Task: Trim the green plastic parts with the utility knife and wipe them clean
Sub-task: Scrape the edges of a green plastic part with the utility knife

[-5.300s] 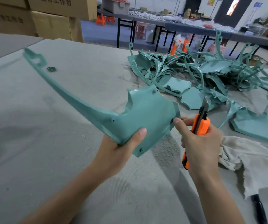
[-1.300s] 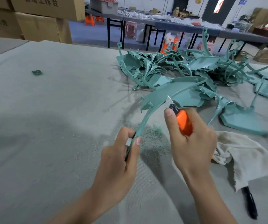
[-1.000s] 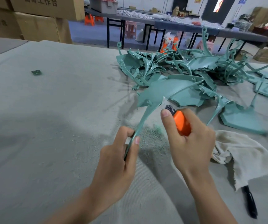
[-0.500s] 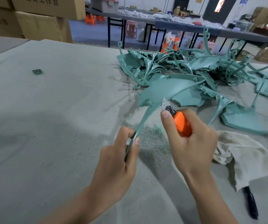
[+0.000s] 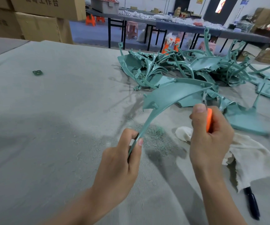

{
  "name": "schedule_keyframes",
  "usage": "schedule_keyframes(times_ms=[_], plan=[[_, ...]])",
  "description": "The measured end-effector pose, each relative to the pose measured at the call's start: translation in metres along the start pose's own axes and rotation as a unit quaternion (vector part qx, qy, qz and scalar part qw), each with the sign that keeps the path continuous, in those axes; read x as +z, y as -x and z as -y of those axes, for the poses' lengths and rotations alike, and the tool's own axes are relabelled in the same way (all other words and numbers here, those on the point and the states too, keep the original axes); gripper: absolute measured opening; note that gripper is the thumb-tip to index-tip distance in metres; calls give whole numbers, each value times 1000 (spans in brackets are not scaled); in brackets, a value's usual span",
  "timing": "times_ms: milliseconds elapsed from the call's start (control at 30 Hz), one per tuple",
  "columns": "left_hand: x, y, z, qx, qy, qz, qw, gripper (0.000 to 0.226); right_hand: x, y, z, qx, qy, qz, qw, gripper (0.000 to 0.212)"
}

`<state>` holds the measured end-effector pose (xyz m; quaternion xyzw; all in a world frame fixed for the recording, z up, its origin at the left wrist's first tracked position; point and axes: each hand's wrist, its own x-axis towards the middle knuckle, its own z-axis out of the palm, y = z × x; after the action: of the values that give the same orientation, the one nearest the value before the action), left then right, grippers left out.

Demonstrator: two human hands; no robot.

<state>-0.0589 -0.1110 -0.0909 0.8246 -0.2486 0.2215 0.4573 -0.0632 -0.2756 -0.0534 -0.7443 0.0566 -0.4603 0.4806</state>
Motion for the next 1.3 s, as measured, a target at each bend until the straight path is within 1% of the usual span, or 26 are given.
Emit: schedule_keyframes(times_ms=[67, 133, 200, 267, 300, 367, 467, 533, 767, 967, 1033, 1067, 1100, 1167, 1200, 1233, 1300], plan=[[-2, 0, 2, 25, -37, 2, 999, 6, 2, 3, 4, 47, -43, 52, 997, 50], [-4, 0, 2, 58, -96, 15, 994, 4, 2, 6, 6, 93, -83, 93, 988, 48], [-5, -1, 3, 86, -149, 26, 985, 4, 3, 6, 6, 128, -108, 101, 981, 54], [-6, -2, 6, 115, -178, 24, 977, 4, 3, 6, 5, 151, -139, 101, 973, 64], [-6, -3, 7, 126, -189, 18, 974, 4, 3, 5, 4, 158, -156, 104, 970, 64], [-6, -5, 10, 150, -206, -4, 967, 5, 0, 4, 2, 171, -187, 115, 960, 58], [-7, -6, 14, 178, -222, -28, 958, 5, -3, 2, -1, 194, -227, 142, 944, 41], [-8, -7, 15, 194, -230, -36, 953, 7, -5, -1, -3, 195, -242, 164, 936, 37], [-11, -7, 15, 232, -230, -67, 943, 13, -10, -7, -4, 151, -248, 227, 930, 36], [-13, -6, 15, 245, -216, -71, 942, 16, -11, -8, -5, 134, -269, 248, 921, 34], [-12, -5, 14, 224, -204, -61, 951, 13, -12, -8, -6, 135, -280, 245, 918, 30], [-11, -5, 13, 195, -190, -48, 961, 11, -12, -8, -7, 136, -282, 243, 918, 25], [-11, -4, 11, 151, -173, -35, 973, 7, -11, -7, -7, 138, -278, 242, 919, 21], [-10, -2, 7, 43, -98, -21, 994, 5, -8, -5, -6, 140, -253, 239, 927, 24], [-9, -3, 5, -17, -30, -25, 999, 8, -6, -3, -6, 143, -236, 239, 931, 23], [-8, -4, 4, -75, 62, -31, 995, 12, -3, -1, -4, 149, -219, 240, 934, 20], [-7, -9, 5, -162, 243, -45, 955, 18, 2, 2, -3, 173, -181, 258, 933, 15]])
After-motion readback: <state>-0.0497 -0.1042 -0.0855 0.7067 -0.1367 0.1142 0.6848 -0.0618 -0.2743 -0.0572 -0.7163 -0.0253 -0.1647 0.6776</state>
